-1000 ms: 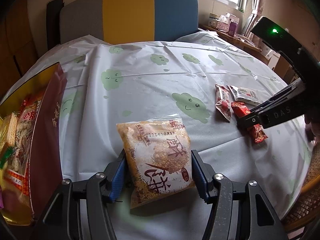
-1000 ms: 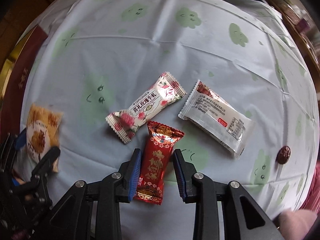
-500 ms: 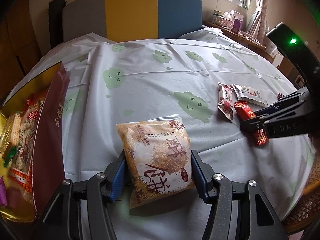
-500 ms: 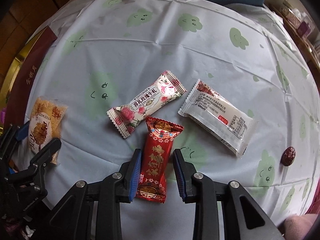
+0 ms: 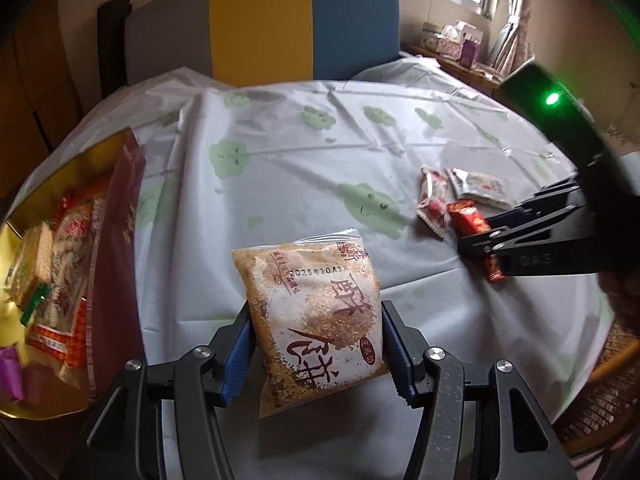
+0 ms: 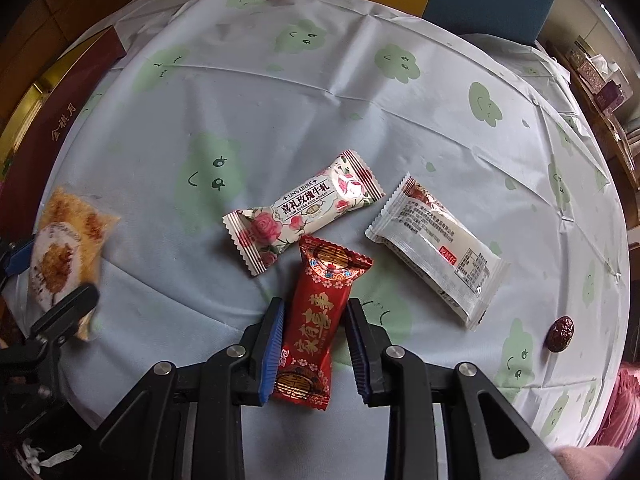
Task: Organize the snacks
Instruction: 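Close the right tool on the red candy bar while the left tool carries the bag toward the tray, then lower the floss-bread bag into the gold tray and open the left tool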
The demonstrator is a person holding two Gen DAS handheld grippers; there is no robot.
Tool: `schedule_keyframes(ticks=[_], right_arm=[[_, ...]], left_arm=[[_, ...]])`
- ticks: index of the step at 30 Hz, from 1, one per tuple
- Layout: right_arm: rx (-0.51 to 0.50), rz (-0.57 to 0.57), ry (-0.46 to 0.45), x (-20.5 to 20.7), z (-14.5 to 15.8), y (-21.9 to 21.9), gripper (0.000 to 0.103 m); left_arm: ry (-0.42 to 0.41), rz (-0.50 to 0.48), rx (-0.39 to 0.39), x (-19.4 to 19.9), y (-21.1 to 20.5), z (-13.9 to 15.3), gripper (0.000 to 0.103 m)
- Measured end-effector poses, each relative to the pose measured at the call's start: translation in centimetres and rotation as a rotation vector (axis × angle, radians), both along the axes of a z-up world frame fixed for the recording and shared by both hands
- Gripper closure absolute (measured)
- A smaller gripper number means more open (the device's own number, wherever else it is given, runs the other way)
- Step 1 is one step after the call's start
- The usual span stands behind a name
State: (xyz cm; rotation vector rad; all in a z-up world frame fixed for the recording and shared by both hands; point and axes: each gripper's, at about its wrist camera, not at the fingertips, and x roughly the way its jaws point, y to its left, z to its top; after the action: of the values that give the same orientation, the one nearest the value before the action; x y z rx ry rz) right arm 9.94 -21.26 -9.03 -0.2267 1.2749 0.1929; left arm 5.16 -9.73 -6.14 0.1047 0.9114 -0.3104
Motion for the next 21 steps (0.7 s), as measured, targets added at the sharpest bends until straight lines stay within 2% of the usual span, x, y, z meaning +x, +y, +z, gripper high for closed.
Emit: schedule_keyframes(ticks=[7, 13, 21], right_arm=[[-0.006, 0.01, -0.006, 0.1, -0.1, -0.1, 0.073], [-0.031, 0.029, -0.024, -0.1, -0.1, 0.3, 0.074], [-0.034, 0.032, -0.027, -0.3, -0.1, 0.3, 0.074]], left_arm=[[-0.025, 0.02, -0.039, -1.0, 1.7, 2.2, 0.044], [-0.059, 0.093, -0.083, -1.5, 4.9, 4.6, 0.044], [-0.075, 0.315, -0.14, -0.8, 13.3, 6.7, 0.044]])
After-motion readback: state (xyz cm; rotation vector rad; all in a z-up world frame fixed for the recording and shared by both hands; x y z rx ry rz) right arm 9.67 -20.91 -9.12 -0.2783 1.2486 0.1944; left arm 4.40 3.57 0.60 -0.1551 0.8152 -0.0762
